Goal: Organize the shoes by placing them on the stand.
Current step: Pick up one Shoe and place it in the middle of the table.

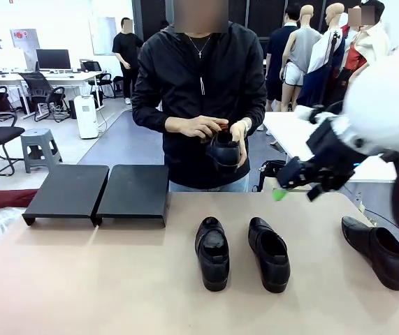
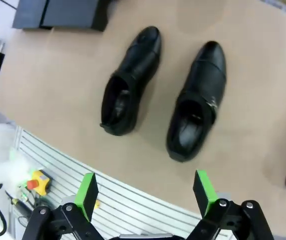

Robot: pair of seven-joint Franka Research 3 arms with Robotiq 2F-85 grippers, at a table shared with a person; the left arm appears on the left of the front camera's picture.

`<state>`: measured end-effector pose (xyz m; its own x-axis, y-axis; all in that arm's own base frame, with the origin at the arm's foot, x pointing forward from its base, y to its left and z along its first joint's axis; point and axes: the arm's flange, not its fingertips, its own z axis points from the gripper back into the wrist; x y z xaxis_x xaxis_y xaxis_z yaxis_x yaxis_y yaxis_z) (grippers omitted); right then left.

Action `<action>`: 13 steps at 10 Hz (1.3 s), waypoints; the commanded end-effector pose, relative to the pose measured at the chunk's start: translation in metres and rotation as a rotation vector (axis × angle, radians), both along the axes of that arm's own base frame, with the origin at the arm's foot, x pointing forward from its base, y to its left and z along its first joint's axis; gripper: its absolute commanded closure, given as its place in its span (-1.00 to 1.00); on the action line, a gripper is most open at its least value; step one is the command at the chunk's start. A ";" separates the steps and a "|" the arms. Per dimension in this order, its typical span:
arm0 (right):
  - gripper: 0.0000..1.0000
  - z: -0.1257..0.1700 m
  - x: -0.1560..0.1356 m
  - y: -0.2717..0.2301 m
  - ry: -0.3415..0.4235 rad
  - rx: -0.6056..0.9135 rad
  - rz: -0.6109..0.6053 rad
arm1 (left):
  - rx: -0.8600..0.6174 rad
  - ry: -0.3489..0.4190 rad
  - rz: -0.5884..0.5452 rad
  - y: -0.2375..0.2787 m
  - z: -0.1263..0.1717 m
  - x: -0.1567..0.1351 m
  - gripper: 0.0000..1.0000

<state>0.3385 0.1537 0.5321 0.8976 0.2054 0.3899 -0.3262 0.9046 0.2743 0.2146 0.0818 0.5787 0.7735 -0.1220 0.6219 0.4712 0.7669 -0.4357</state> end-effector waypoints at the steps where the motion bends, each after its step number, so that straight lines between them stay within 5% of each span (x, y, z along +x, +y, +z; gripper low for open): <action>1: -1.00 0.008 0.002 -0.025 0.066 0.085 0.020 | -0.013 -0.011 -0.021 0.001 0.001 -0.001 -1.00; 4: -1.00 0.056 -0.034 -0.191 -0.008 0.083 -0.254 | -0.013 -0.011 -0.021 0.001 0.001 -0.001 -1.00; 7: -1.00 0.048 -0.088 -0.294 0.025 0.219 -0.440 | -0.013 -0.011 -0.021 0.001 0.001 -0.001 -1.00; 9: -1.00 0.050 -0.100 -0.301 -0.013 0.210 -0.509 | -0.013 -0.011 -0.021 0.001 0.001 -0.001 -1.00; 13: -1.00 0.057 -0.045 -0.194 -0.003 0.131 -0.266 | -0.013 -0.011 -0.021 0.001 0.001 -0.001 -1.00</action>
<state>0.2699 -0.0660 0.5911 0.9101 -0.1496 0.3864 -0.0224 0.9134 0.4065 0.2142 0.0820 0.5794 0.7733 -0.1218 0.6222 0.4708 0.7676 -0.4349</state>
